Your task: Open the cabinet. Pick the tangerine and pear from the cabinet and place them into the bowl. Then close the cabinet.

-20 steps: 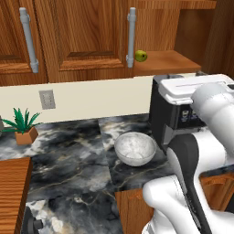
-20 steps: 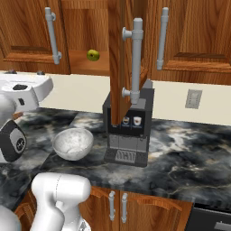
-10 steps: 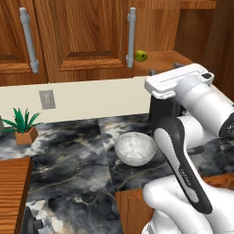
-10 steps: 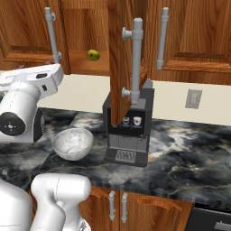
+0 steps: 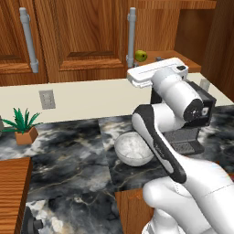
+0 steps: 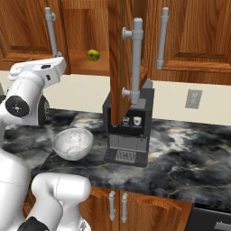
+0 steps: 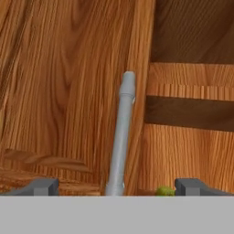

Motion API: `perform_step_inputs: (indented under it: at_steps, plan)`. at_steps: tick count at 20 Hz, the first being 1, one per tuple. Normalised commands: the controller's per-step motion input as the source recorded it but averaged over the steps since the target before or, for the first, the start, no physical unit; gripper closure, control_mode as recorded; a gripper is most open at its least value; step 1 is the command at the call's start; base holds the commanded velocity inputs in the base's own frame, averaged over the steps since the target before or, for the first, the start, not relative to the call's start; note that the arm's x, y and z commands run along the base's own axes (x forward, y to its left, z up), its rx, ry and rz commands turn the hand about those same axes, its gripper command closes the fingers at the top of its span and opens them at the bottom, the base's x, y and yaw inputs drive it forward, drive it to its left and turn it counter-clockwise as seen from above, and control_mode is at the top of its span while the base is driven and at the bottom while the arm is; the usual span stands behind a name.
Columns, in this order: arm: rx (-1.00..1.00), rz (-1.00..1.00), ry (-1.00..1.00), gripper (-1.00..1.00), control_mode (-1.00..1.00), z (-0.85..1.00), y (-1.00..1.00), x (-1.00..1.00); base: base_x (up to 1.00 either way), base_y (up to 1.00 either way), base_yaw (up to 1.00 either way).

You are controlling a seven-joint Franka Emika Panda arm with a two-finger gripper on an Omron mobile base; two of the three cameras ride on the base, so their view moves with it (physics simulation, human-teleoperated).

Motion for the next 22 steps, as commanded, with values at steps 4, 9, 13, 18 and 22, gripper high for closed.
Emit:
perform_step_inputs:
  at_steps: [4,9,13,18,22]
  plan:
    - [0.0,-0.04,0.01,-1.0,-1.0,0.03,0.14,0.77,0.0,0.0,0.0]
    - [0.0,0.0,0.0,-1.0,-1.0,0.0,0.13,0.89,0.0,0.0,0.0]
    - [0.0,0.0,0.0,-1.0,-1.0,0.0,0.22,0.99,0.0,0.0,0.0]
    - [0.0,-0.01,0.01,-1.0,-1.0,0.0,0.22,1.0,0.0,0.0,0.0]
    - [0.0,-0.03,0.0,1.0,-1.0,0.0,0.14,0.75,0.0,0.0,0.0]
